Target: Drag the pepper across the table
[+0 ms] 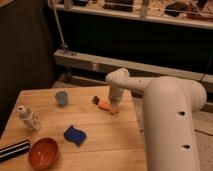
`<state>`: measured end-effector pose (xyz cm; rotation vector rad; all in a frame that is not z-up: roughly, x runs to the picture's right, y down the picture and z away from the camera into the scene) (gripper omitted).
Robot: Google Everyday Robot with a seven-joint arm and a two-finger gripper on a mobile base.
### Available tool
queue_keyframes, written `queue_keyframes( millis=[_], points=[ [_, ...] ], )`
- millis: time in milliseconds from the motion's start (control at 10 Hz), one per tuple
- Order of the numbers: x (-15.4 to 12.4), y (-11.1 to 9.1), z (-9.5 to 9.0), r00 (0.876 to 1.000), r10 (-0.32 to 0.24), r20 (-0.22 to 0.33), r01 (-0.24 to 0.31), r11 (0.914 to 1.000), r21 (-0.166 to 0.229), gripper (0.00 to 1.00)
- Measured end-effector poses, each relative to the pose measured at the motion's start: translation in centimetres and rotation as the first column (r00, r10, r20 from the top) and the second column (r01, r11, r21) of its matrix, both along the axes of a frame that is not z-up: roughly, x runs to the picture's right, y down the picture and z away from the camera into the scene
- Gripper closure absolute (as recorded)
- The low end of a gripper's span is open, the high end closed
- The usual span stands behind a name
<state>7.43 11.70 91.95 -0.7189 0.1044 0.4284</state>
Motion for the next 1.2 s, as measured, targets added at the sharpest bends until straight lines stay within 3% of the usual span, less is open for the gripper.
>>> queue_keyframes(
  millis=[700,1200],
  points=[
    [6.4,0.8,-0.1,0.992,0.122,-0.031,-0.121,0.992,0.037,0.89],
    [12.9,1.8,-0.1,0.974,0.217,-0.061,-0.213,0.975,0.063,0.89]
  ],
)
